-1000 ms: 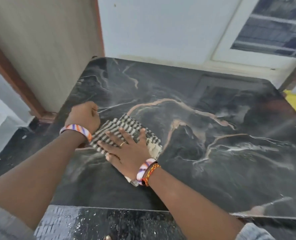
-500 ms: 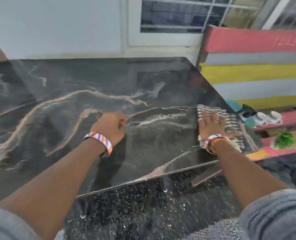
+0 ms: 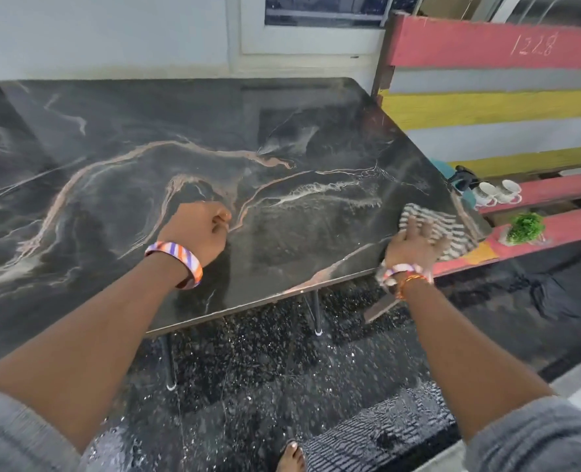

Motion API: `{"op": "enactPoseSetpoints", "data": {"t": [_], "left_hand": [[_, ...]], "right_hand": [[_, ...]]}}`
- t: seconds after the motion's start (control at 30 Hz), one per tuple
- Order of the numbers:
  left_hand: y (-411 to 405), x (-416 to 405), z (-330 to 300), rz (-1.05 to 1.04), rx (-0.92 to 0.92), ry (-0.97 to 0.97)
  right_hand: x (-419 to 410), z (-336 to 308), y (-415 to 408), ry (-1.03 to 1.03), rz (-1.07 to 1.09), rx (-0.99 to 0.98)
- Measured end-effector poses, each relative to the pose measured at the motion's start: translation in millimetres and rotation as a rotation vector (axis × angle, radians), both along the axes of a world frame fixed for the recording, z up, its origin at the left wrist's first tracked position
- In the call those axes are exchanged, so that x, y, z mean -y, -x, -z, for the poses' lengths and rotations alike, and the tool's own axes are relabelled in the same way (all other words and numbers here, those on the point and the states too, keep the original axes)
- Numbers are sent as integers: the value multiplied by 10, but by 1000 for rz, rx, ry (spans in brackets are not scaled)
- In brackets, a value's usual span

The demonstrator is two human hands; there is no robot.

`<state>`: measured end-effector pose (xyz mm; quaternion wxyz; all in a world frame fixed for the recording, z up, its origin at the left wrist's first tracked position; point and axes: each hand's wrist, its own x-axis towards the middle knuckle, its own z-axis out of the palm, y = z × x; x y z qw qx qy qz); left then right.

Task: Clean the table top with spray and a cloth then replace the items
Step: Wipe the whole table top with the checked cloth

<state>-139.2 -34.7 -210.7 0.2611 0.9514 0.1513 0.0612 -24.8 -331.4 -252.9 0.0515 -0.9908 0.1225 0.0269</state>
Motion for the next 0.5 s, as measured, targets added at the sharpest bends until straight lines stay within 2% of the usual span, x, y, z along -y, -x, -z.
{"op": "enactPoseSetpoints", "data": {"t": [0.07,0.17,0.23,0.33,0.5], "left_hand": [[171,-173,-14,-5,-8,11],[528,-529,-57,-62,1,35],[781,-742,-75,-122,6,13],[1276,-1172,-90,-277,30,-18],[2057,-1907,-7,-625,-66,-91]], "right_hand": [[-473,3,476,-79,-99,-3],[-1177,-33,1174,-67,-282,53],[-1563,-17,1516,-130,-343,54],[-2171,-33,2090,-280,-431,19],[-2922,-68,2730,-367,-591,-58]]}}
